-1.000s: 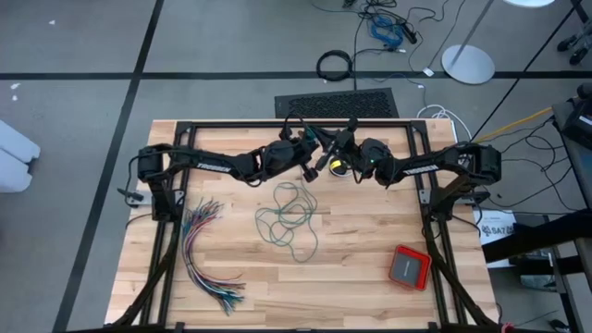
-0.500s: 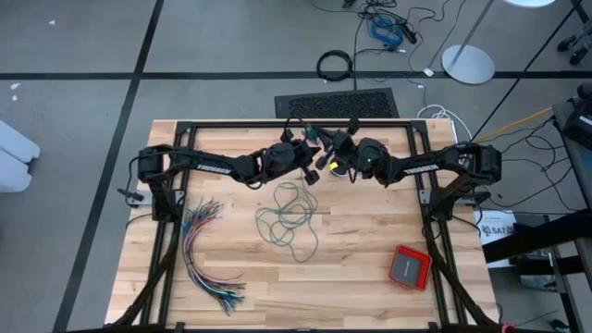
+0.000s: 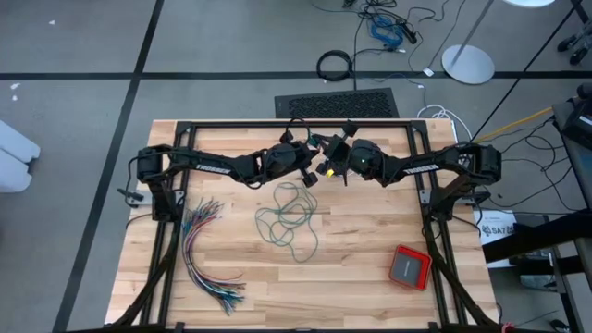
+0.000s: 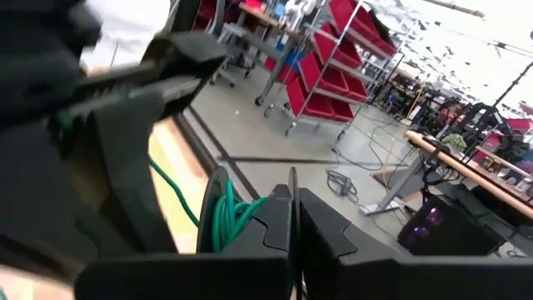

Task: Coil cords
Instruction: Coil the green wire onto the spool

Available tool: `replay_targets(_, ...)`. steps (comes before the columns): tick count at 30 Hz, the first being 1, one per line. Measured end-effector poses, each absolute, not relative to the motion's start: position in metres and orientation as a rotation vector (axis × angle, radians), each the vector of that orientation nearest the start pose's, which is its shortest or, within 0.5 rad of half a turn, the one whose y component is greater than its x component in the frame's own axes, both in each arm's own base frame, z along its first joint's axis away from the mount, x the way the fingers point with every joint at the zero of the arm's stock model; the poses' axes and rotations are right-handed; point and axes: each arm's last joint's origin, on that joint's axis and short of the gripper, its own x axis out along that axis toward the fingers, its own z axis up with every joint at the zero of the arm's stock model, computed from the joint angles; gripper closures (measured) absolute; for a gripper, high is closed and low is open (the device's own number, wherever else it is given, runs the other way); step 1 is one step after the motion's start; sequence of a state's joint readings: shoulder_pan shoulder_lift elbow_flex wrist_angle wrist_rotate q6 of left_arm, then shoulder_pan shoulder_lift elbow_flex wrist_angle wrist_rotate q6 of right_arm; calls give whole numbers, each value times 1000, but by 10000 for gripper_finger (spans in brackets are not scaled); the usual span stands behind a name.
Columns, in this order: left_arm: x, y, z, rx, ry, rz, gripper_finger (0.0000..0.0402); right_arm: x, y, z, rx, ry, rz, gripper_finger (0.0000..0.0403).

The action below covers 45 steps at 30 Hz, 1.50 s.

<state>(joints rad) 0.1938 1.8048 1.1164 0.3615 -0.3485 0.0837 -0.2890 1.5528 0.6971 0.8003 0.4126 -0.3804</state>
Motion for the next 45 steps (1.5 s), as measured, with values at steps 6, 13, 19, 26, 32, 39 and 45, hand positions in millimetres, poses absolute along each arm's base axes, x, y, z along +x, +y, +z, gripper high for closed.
replay_targets(6,389,86,219,107,367,522,402,298,-101,210,-411,279,-668,403)
replay_targets(13,388,86,219,107,373,522,402,297,-101,205,-447,342,-657,403)
replay_targets(19,385,88,216,110,424,524,402,296,-100,200,-467,401,-637,403)
replay_targets(26,376,91,220,119,494,525,401,296,-98,197,-463,434,-605,403)
replay_targets(32,370,92,227,178,532,511,383,294,-94,205,-447,405,-546,403)
replay_targets(39,367,96,229,262,566,502,379,284,-88,219,-404,378,-451,403)
replay_targets(45,367,96,231,309,566,485,378,277,-79,232,-364,331,-280,403)
